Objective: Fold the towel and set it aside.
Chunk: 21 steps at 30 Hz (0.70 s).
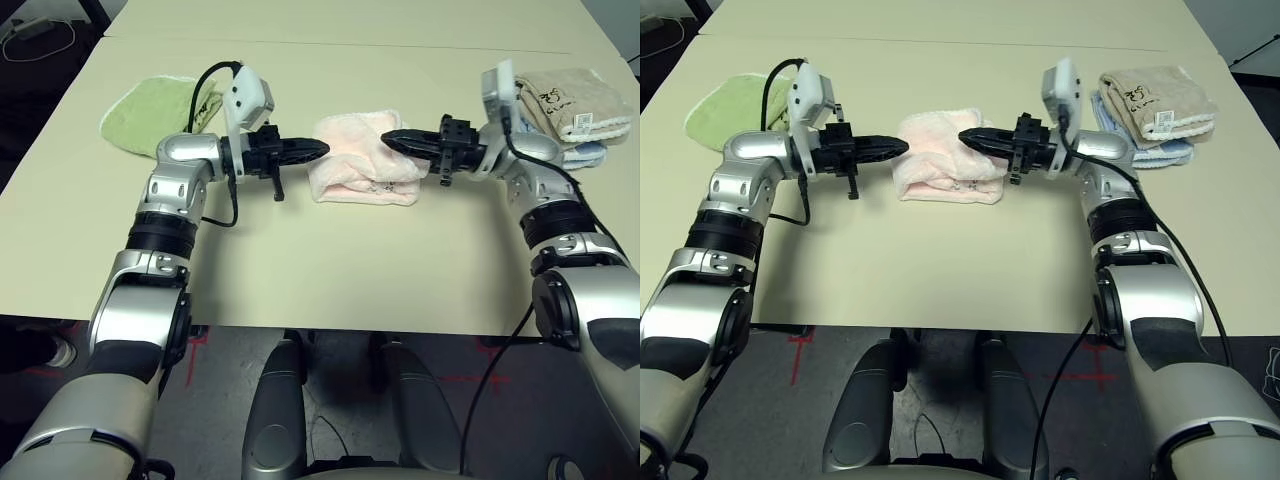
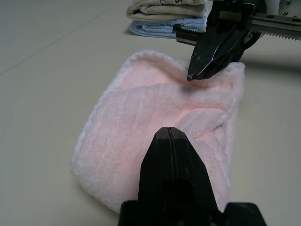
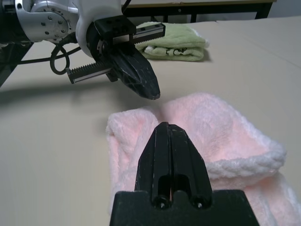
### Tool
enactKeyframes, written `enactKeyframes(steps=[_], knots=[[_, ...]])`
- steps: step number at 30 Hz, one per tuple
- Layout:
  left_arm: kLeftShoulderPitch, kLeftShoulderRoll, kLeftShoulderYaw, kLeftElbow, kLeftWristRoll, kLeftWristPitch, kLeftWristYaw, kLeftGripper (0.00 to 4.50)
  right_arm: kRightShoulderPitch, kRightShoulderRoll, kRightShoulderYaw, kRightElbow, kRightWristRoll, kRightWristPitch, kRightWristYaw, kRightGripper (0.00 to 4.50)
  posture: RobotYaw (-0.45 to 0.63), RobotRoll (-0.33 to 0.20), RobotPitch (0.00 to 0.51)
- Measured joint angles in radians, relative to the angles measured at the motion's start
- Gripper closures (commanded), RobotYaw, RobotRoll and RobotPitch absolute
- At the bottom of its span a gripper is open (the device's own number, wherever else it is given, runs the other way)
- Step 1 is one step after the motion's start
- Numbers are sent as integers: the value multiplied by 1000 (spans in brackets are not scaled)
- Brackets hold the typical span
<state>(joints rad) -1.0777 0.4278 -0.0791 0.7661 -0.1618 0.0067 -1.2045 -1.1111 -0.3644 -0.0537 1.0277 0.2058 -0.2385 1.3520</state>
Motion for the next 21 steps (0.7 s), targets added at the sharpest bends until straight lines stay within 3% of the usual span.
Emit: enactKeyframes(steps=[9, 21], knots=[[-27, -106, -46, 80, 52, -21, 19, 4456, -4, -13, 26, 45, -66, -21, -41, 4500, 61, 0, 273], [38, -45, -78, 67, 77, -11, -67, 4456, 86, -79, 16, 59, -64, -34, -6, 4500, 57, 0, 283]])
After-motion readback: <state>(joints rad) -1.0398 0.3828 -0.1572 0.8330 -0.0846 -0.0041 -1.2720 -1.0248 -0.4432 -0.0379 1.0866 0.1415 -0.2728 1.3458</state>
